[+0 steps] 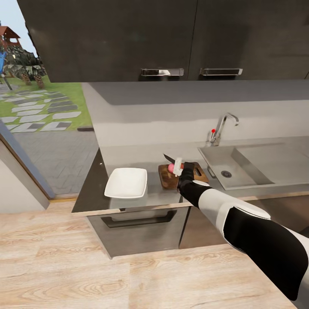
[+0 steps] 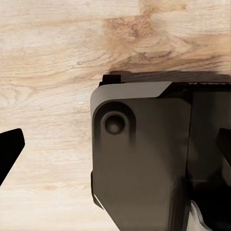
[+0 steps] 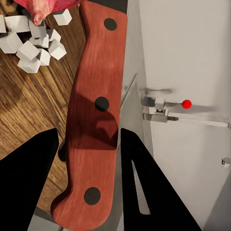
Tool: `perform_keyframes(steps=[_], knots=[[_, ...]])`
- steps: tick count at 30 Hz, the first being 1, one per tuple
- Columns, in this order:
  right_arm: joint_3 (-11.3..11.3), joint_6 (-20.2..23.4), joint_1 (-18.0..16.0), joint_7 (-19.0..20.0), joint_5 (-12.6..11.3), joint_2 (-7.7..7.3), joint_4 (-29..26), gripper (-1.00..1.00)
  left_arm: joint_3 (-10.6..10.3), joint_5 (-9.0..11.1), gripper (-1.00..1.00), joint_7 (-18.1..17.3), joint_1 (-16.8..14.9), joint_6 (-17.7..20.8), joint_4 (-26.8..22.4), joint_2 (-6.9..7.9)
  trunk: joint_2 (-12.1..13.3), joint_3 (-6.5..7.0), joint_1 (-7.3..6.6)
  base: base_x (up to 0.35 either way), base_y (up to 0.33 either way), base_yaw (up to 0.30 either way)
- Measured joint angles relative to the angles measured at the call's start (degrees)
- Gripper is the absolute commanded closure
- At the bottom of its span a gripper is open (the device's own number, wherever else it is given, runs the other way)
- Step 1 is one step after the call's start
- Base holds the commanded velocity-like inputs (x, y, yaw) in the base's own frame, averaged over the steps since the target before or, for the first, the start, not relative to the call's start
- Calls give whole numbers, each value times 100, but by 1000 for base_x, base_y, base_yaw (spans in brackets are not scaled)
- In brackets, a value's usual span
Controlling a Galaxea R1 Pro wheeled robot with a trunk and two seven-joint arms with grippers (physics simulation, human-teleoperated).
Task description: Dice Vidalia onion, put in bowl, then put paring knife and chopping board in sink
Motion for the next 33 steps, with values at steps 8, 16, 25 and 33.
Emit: perform_keyframes(steps=[8, 16, 25, 33], knots=[[9, 0, 0, 0, 0, 0, 0, 100, 0, 0, -100, 0, 0, 0, 1, 0, 0, 0, 0, 0, 0, 0], [5, 0, 0, 5, 0, 0, 3, 100, 0, 0, -100, 0, 0, 0, 1, 0, 0, 0, 0, 0, 0, 0], [10, 1, 17, 122, 3, 0, 2, 100, 0, 1, -100, 0, 0, 0, 2, 0, 0, 0, 0, 0, 0, 0], [7, 1, 18, 124, 1, 0, 7, 100, 0, 0, -100, 0, 0, 0, 2, 0, 0, 0, 0, 0, 0, 0]])
